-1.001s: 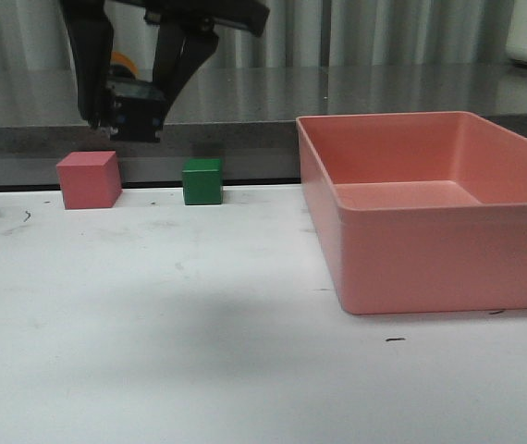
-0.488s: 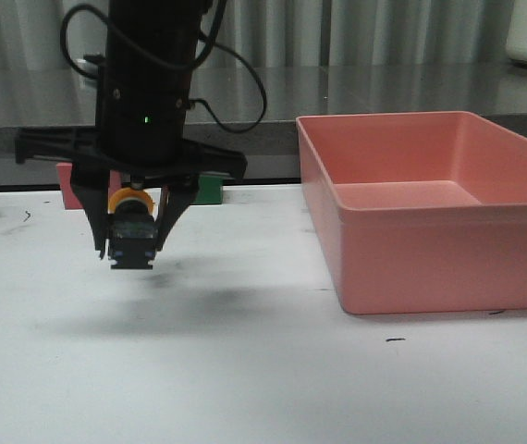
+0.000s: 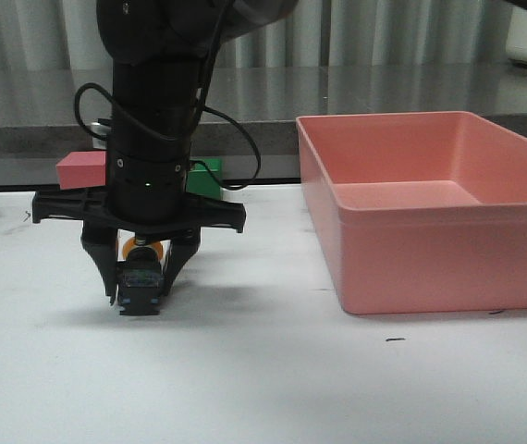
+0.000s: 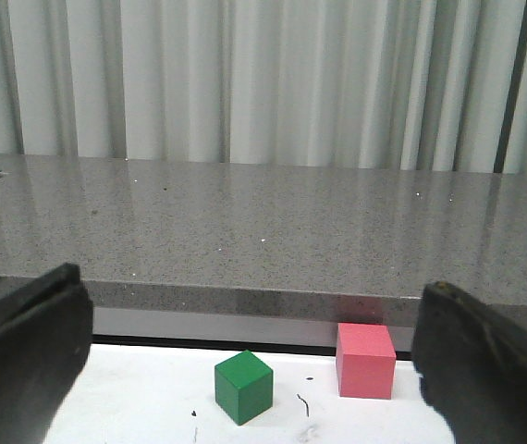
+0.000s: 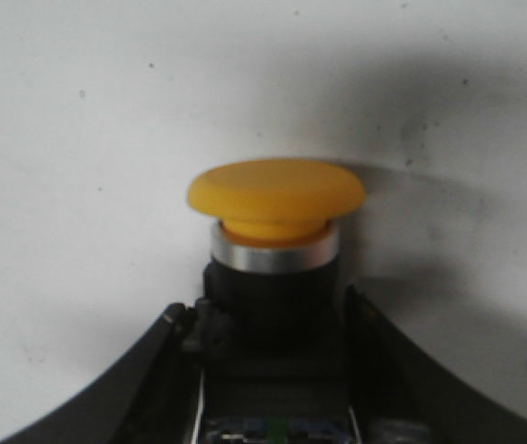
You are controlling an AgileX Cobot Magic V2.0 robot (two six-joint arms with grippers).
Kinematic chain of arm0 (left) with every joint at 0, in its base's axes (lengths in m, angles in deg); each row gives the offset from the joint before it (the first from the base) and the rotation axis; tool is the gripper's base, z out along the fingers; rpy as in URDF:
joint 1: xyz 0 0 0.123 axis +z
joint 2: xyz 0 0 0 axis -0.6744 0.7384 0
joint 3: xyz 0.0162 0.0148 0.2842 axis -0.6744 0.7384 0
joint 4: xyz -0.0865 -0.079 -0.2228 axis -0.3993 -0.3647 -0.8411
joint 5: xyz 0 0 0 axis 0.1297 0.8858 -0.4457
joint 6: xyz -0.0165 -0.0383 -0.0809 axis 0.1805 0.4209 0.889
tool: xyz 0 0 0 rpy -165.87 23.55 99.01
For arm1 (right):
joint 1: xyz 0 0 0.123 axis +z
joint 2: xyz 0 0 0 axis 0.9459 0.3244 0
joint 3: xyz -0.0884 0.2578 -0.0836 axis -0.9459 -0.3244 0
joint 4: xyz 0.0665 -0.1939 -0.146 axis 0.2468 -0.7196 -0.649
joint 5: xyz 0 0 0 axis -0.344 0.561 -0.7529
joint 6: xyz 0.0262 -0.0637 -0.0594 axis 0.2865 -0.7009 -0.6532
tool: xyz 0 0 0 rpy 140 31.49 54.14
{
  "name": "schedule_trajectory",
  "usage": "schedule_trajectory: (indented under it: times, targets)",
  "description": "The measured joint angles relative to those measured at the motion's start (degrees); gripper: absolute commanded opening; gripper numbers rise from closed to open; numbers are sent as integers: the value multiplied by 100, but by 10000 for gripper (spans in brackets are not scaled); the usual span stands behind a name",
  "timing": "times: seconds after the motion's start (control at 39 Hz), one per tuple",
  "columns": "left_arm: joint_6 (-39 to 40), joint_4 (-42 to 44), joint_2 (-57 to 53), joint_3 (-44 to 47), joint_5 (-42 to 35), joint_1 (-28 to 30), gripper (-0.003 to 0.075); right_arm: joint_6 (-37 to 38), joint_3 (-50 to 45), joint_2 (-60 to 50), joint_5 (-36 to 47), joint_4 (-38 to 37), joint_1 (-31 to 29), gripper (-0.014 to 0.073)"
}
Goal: Place and stand button with both arms
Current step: 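Open the right gripper, release the button, and raise away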
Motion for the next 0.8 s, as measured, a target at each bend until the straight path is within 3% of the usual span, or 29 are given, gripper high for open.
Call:
schedule_trajectory:
  times: [0.23, 0.41, 0.67, 0.8]
  targets:
    - [0, 0, 0, 0, 0, 0, 673, 0, 13, 38, -10, 0, 0, 491]
    - [0, 0, 0, 0, 0, 0, 673, 0, 128, -4, -122, -119, 0, 512]
    - [0, 0, 0, 0, 0, 0, 673, -163, 266, -517, -411, -253, 0, 491]
    - [0, 0, 0, 0, 0, 0, 673, -477, 277, -827, -513, -253, 0, 328]
